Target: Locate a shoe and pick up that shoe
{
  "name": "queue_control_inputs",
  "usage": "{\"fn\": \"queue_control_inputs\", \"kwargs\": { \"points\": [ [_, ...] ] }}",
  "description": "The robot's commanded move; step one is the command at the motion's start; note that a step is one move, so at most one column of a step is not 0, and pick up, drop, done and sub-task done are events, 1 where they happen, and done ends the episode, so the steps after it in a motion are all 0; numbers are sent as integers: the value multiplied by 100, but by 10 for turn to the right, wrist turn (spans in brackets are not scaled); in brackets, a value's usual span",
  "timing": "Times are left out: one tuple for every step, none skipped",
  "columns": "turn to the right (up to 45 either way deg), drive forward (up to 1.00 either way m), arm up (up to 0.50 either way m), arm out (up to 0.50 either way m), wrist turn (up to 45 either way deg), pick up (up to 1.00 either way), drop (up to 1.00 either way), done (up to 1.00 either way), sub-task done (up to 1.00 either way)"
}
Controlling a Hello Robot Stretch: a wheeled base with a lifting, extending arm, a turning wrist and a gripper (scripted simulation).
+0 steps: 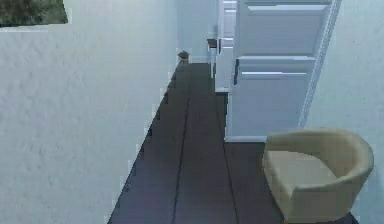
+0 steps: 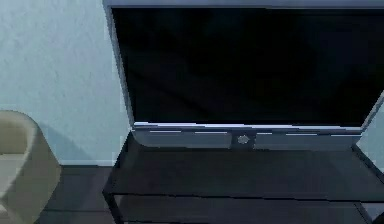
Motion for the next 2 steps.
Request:
{"fn": "queue_control_inputs", "kwargs": {
  "points": [
    [-450, 0, 0, 0, 0, 0, 0, 0, 0],
    [-450, 0, 0, 0, 0, 0, 0, 0, 0]
  ]
}}
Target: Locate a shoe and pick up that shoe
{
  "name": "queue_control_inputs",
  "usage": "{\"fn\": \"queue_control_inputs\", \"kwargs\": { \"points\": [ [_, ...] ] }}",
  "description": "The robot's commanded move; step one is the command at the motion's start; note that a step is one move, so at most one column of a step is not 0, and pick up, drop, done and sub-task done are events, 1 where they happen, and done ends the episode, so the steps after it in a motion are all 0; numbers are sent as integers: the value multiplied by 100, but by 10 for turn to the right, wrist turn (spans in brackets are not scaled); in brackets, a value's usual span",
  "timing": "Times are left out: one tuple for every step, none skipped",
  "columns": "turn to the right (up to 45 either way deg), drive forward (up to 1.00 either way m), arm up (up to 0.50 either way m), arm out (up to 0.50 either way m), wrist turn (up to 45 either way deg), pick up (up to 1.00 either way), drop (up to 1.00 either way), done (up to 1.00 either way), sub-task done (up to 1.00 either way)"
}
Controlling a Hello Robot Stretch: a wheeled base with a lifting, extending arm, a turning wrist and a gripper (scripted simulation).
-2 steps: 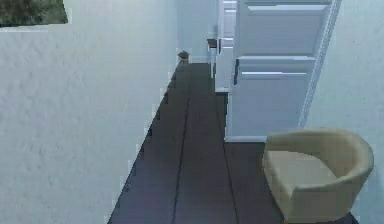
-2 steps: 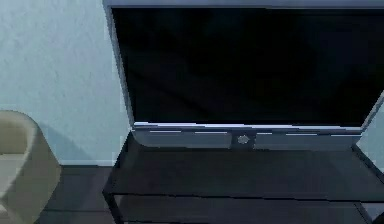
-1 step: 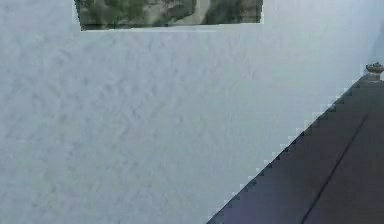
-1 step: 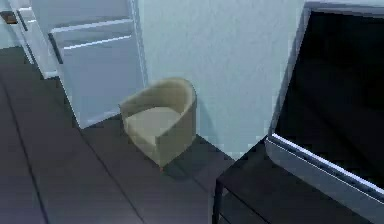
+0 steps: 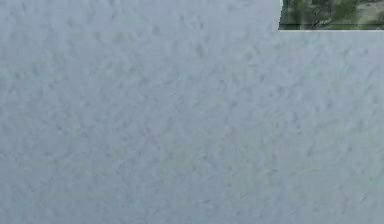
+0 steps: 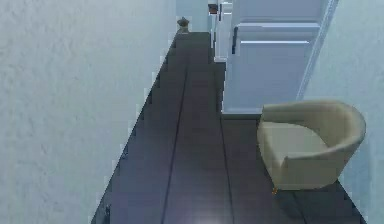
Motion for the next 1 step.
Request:
{"fn": "queue_control_inputs", "kwargs": {
  "points": [
    [-300, 0, 0, 0, 0, 0, 0, 0, 0]
  ]
}}
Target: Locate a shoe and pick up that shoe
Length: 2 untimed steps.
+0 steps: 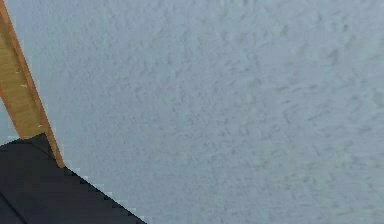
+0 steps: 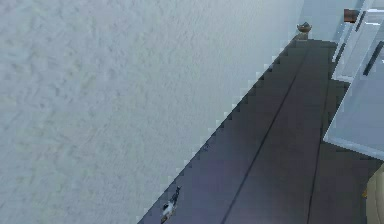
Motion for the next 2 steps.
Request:
{"fn": "queue_control_inputs", "kwargs": {
  "points": [
    [0, 0, 8, 0, 0, 0, 0, 0, 0],
    [0, 0, 0, 50, 0, 0, 0, 0, 0]
  ]
}}
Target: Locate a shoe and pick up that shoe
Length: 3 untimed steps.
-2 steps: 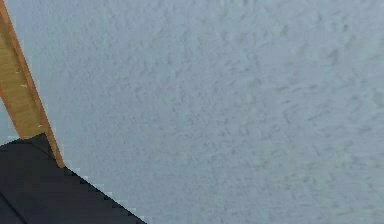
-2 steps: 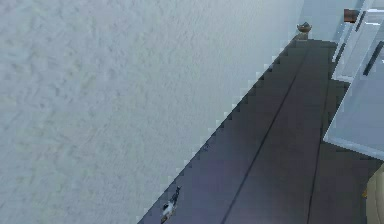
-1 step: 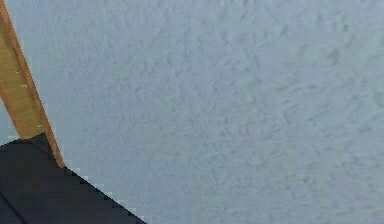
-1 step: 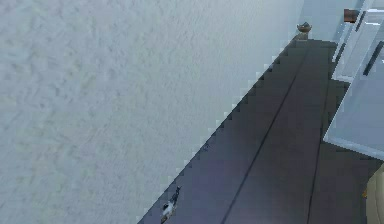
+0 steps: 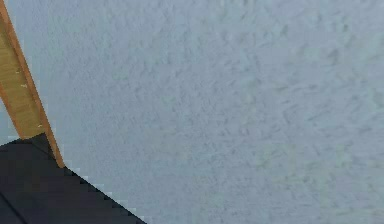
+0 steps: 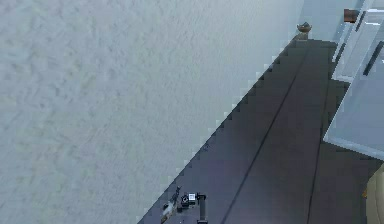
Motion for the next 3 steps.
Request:
{"fn": "queue_control_inputs", "kwargs": {
  "points": [
    [0, 0, 0, 0, 450, 0, 0, 0, 0],
    [0, 0, 0, 0, 450, 0, 0, 0, 0],
    [0, 0, 0, 0, 270, 0, 0, 0, 0]
  ]
}}
